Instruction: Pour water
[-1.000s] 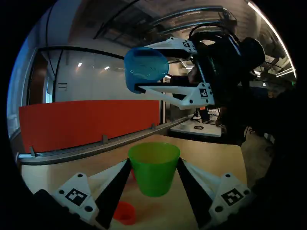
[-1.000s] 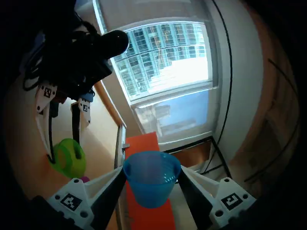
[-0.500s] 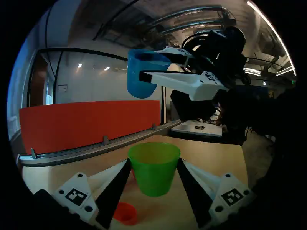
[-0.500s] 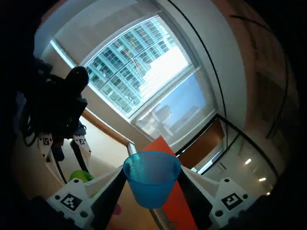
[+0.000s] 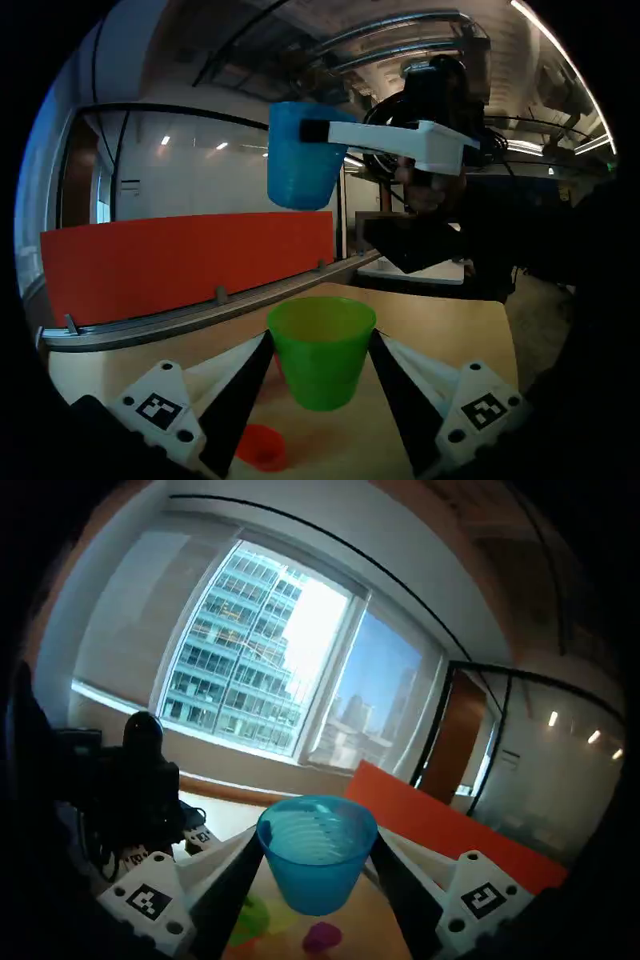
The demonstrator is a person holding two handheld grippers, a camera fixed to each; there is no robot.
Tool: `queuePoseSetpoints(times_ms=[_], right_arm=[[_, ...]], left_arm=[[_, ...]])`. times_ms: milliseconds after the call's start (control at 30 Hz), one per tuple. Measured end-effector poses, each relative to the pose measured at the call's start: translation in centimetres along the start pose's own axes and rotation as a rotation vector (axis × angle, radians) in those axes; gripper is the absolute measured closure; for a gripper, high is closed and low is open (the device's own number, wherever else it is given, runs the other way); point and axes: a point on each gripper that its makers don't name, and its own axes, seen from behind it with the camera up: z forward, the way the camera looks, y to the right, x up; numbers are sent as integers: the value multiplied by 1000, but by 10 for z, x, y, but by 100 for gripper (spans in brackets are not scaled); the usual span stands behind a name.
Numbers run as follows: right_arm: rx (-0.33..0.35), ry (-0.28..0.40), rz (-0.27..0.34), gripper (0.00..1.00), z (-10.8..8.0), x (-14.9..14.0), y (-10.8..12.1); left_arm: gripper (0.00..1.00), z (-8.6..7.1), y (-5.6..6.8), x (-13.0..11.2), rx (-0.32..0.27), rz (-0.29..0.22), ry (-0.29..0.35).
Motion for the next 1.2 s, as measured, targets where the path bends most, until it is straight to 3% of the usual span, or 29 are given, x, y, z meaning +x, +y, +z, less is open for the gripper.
queuePoseSetpoints(times_ms=[467, 867, 1200], right_arm=[[17, 13, 239, 10, -3, 6, -1], [-2, -8, 245, 10, -6, -2, 5], [-35, -46, 239, 10, -25, -26, 10]], left_arm=[[15, 1, 4, 5, 3, 13, 4], [15, 1, 3, 3, 2, 12, 0], [15, -6, -3, -5, 9, 14, -20]])
